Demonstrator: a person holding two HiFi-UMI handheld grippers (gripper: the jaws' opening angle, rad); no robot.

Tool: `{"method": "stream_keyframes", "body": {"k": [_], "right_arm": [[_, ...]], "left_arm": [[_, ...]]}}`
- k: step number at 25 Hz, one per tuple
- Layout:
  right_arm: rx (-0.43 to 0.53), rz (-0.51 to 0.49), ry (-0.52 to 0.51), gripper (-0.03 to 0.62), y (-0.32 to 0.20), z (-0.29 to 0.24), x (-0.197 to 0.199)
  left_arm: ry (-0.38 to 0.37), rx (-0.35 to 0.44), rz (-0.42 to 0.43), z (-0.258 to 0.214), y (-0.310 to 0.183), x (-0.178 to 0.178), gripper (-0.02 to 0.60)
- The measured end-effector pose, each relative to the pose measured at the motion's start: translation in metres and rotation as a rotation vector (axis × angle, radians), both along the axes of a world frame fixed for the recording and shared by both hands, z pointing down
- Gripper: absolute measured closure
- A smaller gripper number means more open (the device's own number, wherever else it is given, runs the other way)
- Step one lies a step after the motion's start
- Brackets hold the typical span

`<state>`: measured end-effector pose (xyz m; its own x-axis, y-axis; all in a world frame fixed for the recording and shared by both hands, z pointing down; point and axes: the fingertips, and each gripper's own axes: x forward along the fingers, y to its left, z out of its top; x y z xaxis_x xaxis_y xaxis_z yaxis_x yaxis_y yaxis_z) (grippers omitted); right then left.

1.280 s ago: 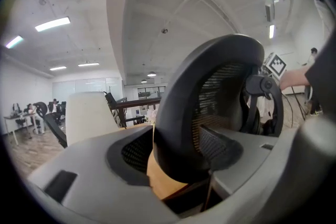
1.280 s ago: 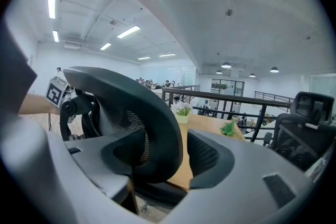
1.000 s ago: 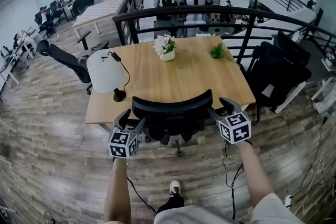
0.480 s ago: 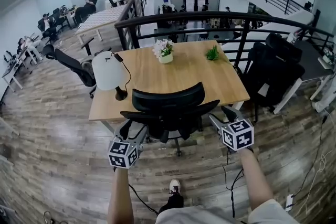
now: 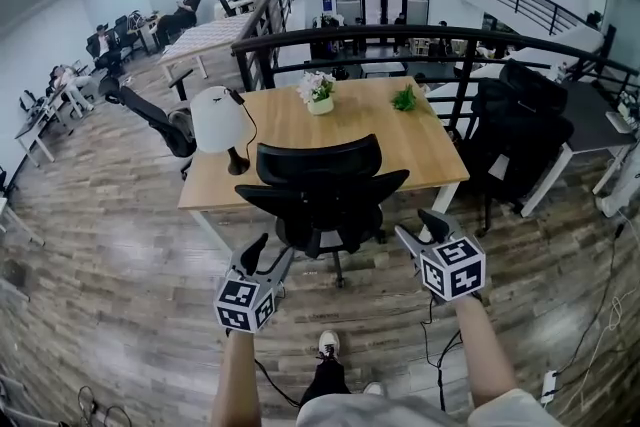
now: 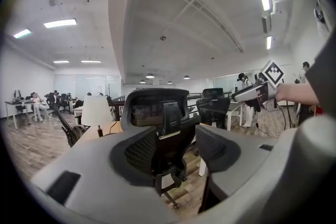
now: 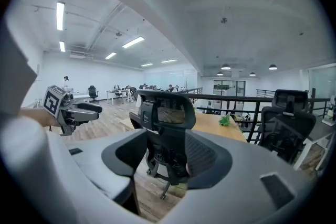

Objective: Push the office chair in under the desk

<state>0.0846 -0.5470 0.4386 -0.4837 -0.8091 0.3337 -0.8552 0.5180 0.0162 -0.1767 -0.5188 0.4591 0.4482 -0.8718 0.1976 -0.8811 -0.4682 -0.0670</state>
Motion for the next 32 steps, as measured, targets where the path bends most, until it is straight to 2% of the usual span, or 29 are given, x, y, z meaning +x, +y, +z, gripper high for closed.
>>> {"method": "stream_keyframes", "body": {"k": [5, 8, 14, 19, 25, 32], "right_arm": [[0.027, -0.027, -0.005, 0.364, 0.044, -0.015, 0.005], [0.050, -0.024, -0.006, 0.419, 0.067, -0.025, 0.013], [0.078, -0.028, -0.017, 0.442, 0.105, -0.037, 0.027], [0.117, -0.056, -0.001, 0.505, 0.120, -0.049, 0.028], [0.141, -0.069, -0.023, 0.576, 0.131, -0.062, 0.028], [0.154, -0.097, -0.009, 0.576, 0.141, -0.071, 0.022]], "left_arm": [[0.003, 0.015, 0.016, -0.014, 0.043, 0.030, 0.322], [-0.003, 0.025, 0.016, -0.022, 0.065, 0.044, 0.331], [-0.001, 0.052, -0.001, -0.034, 0.100, 0.064, 0.392], [-0.034, 0.125, -0.045, -0.058, 0.115, 0.072, 0.457], [-0.051, 0.112, -0.021, -0.067, 0.127, 0.087, 0.556], [-0.080, 0.110, 0.021, -0.066, 0.133, 0.105, 0.568]]}}
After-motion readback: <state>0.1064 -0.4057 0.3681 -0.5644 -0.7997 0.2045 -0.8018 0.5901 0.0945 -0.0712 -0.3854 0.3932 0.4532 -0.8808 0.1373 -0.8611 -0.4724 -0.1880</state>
